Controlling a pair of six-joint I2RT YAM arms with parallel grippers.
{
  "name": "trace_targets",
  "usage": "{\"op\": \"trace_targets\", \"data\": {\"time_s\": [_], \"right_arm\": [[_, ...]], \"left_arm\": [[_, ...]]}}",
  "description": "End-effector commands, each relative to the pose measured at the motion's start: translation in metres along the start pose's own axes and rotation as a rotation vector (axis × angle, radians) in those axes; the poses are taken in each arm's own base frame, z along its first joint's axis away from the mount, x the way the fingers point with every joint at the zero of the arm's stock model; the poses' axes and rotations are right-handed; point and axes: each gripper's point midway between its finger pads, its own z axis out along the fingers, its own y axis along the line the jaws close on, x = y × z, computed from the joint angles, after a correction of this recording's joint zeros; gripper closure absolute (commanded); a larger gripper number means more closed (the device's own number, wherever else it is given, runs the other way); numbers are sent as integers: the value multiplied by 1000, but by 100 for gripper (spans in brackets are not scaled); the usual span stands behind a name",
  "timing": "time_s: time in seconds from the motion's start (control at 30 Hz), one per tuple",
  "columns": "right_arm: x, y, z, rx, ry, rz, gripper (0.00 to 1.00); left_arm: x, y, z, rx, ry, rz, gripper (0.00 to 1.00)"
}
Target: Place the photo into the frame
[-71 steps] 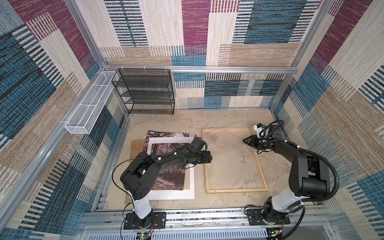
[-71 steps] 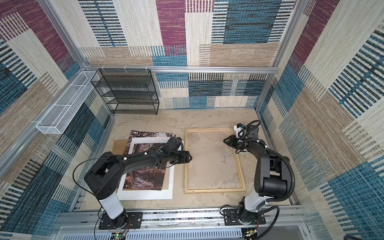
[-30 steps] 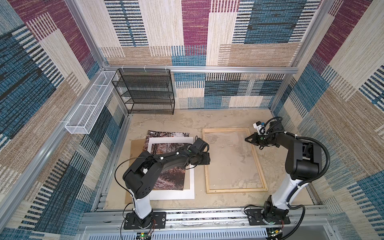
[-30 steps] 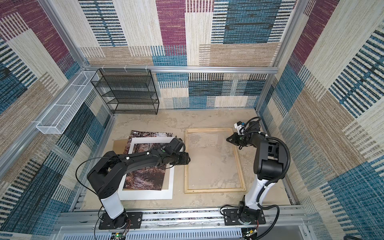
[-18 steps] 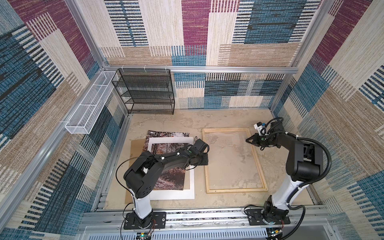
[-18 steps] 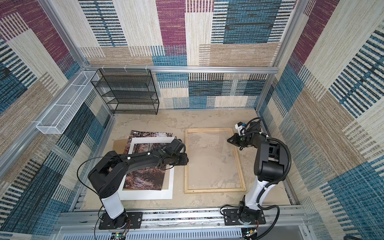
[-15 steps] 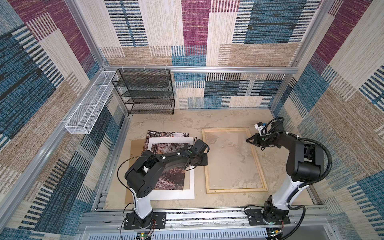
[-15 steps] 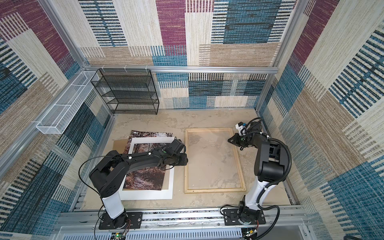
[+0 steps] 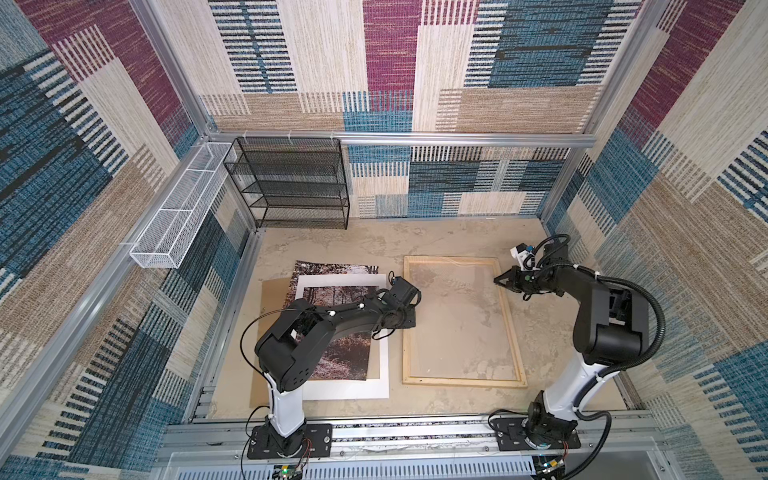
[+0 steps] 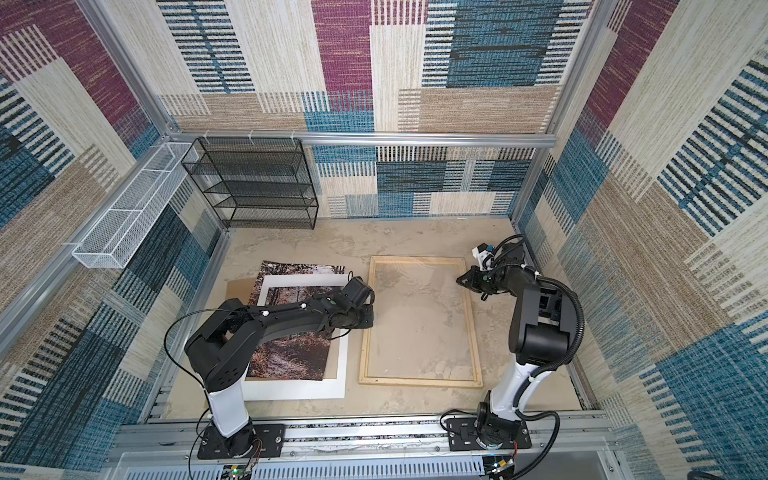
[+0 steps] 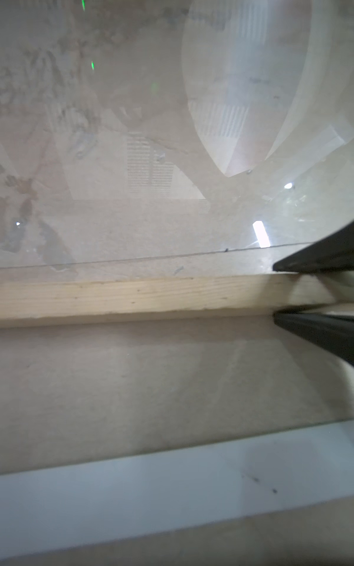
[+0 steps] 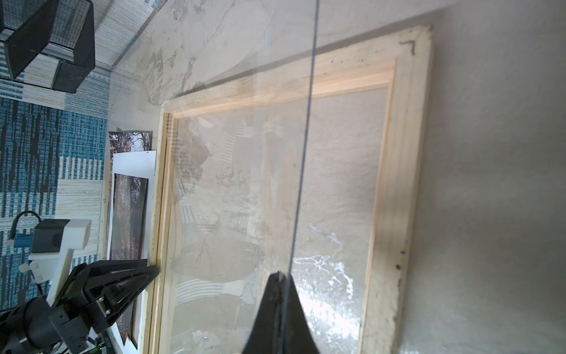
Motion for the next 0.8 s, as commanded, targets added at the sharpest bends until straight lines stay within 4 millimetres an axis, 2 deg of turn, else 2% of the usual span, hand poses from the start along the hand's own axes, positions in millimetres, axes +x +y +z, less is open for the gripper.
{"op": "trace_targets", "data": {"time_s": [0.0,0.3,0.43,0.6,0.77], "right_arm": [[-7,3,3,-35,-33,5,100],[-17,9,13,-135,-84,60,100],[-18,17,11,-194,-102,56,89],[-16,31,6,-252,-111,40,74],[-9,40,8,-266,-106,29,71]], "left_arm": [[-8,18,4,-89,-25,-9,78],[-31,41,26,-90,-59,-176,90],[-38,44,36,-76,-66,-216,93],[-42,39,41,-60,-62,-218,95],[-43,39,42,-58,-64,-216,97]]}}
